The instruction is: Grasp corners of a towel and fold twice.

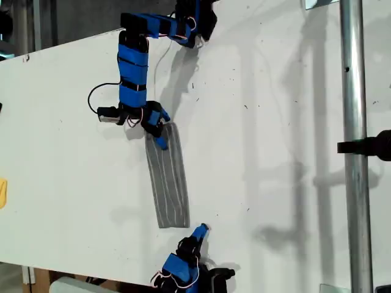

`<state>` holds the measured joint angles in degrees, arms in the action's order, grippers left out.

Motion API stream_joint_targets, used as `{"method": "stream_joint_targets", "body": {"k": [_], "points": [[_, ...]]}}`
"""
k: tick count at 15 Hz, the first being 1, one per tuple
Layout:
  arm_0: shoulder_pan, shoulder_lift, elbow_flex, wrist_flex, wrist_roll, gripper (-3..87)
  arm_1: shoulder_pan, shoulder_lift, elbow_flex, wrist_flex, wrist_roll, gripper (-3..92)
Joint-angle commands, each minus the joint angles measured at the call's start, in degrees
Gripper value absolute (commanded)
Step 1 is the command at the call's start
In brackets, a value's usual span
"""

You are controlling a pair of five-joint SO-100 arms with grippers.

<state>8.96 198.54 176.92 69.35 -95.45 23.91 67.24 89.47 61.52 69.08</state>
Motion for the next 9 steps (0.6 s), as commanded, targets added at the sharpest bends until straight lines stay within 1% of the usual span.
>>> {"method": "stream_joint_targets", "body": {"k": [1, 2, 3, 4, 5, 6, 8, 9], "points": [[0.7, 0.4, -1.1, 1.2, 0.1, -2.6, 1.1, -0.7, -4.5, -4.6, -0.2, 39.4], [0.7, 0.4, -1.1, 1.6, 0.2, -2.6, 1.8, -0.7, -4.7, -6.1, -1.0, 34.7], [0.6, 0.4, -1.2, 1.7, 0.4, -2.6, 2.5, -0.2, -4.9, -7.1, -2.4, 18.1], [0.6, 0.4, -1.2, 1.8, 0.5, -2.6, 3.2, 0.9, -4.7, -6.5, -1.9, 3.8], [0.6, 0.4, -1.3, 1.9, 0.6, -2.6, 3.4, 2.2, -4.7, -4.7, -3.4, 0.8], [0.6, 0.4, -1.3, 2.4, 0.7, -2.6, 3.2, 5.3, -2.0, -3.0, -4.2, -0.2], [-0.3, 0.4, -1.3, 2.5, 1.8, -2.6, 1.4, 16.5, 9.8, 1.1, -4.0, -0.2], [-0.9, 0.4, -1.3, 2.4, 2.6, -2.6, -0.3, 24.4, 16.7, 5.1, -2.4, -0.2]]}}
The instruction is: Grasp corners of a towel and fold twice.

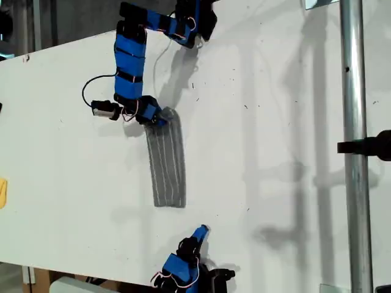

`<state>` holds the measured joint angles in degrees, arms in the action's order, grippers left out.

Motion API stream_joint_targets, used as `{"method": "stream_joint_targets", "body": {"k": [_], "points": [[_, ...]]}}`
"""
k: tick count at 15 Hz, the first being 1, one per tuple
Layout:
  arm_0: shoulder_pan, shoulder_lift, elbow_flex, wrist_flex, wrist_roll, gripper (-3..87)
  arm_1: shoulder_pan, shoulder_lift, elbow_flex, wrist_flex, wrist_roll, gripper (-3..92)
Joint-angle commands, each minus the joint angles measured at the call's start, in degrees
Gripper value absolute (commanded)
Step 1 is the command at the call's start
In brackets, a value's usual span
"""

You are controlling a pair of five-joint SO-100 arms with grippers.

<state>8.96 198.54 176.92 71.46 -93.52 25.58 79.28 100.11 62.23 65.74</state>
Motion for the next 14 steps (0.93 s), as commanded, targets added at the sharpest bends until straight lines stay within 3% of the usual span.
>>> {"method": "stream_joint_targets", "body": {"k": [1, 4, 5, 6, 9, 10, 11, 13, 14], "points": [[-1.3, 0.4, -1.3, 0.0, 1.5, -2.6, -3.9, 21.2, 11.6, 10.7, 3.6, -0.2], [-1.7, 0.4, -1.3, -1.0, 2.7, -2.6, -12.8, 48.1, 14.5, 36.2, 14.0, -0.2], [-1.7, 0.4, -1.2, -1.3, 2.9, -2.6, -15.4, 52.1, 11.2, 41.2, 16.0, -0.2], [-1.6, 0.4, -1.2, -1.8, 3.0, -2.6, -15.6, 52.2, 8.7, 39.4, 15.1, -0.2], [-1.0, 0.4, -1.1, -2.7, 2.4, -2.6, -13.7, 26.7, 1.6, 9.8, 7.9, -0.2], [-0.9, 0.4, -0.9, -2.7, 1.9, -2.6, -14.1, 16.4, -4.2, 3.8, 7.3, -0.2], [-0.9, 0.4, -0.4, -2.7, 1.4, -2.6, -14.5, 7.6, -9.4, 0.2, 7.3, 0.2], [-1.1, 0.4, 1.7, -2.5, -0.2, -2.3, -15.6, 0.5, -16.4, -5.5, 7.3, 12.6], [-1.8, 0.4, 1.8, 0.4, -2.9, -2.1, -15.9, 1.8, -18.0, -6.6, 7.6, 13.1]]}}
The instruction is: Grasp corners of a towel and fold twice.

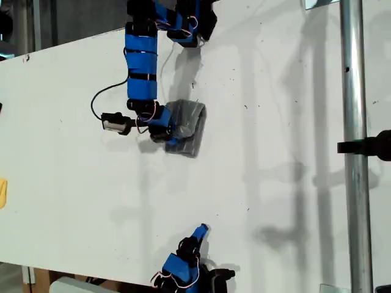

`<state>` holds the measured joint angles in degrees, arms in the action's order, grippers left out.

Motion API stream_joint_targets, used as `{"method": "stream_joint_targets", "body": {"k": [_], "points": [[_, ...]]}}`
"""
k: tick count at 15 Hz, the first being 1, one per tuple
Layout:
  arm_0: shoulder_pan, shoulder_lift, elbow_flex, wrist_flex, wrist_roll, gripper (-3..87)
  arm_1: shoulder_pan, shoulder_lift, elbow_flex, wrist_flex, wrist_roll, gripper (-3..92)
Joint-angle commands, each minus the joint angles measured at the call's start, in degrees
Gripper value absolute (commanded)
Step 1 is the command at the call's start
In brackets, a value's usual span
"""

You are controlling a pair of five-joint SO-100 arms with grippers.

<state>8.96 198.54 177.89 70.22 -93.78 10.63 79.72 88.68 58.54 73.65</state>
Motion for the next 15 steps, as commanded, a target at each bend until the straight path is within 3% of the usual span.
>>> {"method": "stream_joint_targets", "body": {"k": [1, 2, 3, 5, 6, 7, 9, 11, 13, 14, 15], "points": [[-3.1, 0.4, 0.9, 3.8, -4.4, -1.7, -1.1, 6.6, -6.6, 0.2, -0.4, 20.8], [-3.8, 0.4, 0.9, 3.8, -2.1, -1.7, -0.2, 15.3, -4.6, 3.8, -1.0, 32.3], [-4.4, 0.4, 0.9, 3.8, -3.3, -1.7, 0.9, 26.5, 0.8, 3.9, -3.7, 31.4], [-7.6, 0.4, 0.9, 3.8, -2.8, -1.7, 5.4, 46.4, 16.4, 7.5, -4.5, 20.6], [-9.1, 0.4, 0.9, 3.8, 0.0, -1.7, 7.0, 56.6, 25.7, 10.6, -4.3, 8.7], [-10.4, 0.4, 0.9, 3.8, 2.8, -1.7, 7.1, 66.7, 34.4, 13.4, -2.1, 4.9], [-10.7, 0.4, 0.9, 3.8, 15.6, -1.7, 3.6, 88.4, 52.4, 15.5, 3.2, -0.3], [-10.5, 0.4, 0.9, 3.3, 40.3, -1.8, -0.4, 108.8, 66.1, 20.5, 9.1, -0.3], [-10.5, 0.4, 0.9, 3.6, 38.8, -1.8, -1.7, 108.8, 72.4, 21.1, 11.2, -0.3], [-10.5, 0.4, 0.9, 3.6, 38.8, -1.8, -2.5, 108.8, 76.0, 22.1, 16.3, 1.9], [-10.5, 0.4, 0.9, 3.6, 38.8, -1.8, -3.7, 108.5, 77.5, 21.6, 17.1, 8.5]]}}
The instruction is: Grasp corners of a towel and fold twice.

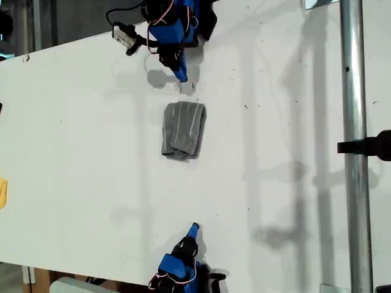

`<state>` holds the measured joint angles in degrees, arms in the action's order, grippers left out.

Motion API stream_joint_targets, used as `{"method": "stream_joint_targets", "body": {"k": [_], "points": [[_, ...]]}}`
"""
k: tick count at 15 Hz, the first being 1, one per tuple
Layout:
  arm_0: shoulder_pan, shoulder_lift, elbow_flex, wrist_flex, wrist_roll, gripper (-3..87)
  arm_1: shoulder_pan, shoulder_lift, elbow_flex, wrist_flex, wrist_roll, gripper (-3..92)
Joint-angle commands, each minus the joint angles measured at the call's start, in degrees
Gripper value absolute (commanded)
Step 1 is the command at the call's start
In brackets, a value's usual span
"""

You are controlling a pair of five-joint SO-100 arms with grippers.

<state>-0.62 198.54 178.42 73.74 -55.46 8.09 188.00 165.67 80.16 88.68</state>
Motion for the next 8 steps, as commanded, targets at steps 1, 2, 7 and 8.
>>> {"method": "stream_joint_targets", "body": {"k": [1, 2, 7, 8], "points": [[-1.0, 0.4, 0.4, 0.1, 0.4, -1.8, -0.5, 0.3, -0.4, 0.4, 1.1, 8.5], [-1.0, 0.4, 0.4, 0.1, 0.4, -1.8, 0.8, 0.3, -0.3, 0.8, -1.0, 8.5], [-1.0, 0.4, 0.4, 0.1, 0.4, -1.8, 2.5, 0.3, -0.1, 1.0, -3.1, 8.5], [-1.0, 0.4, 0.4, 0.1, 0.4, -1.8, 2.5, 0.3, -0.1, 1.0, -3.1, 8.5]]}}
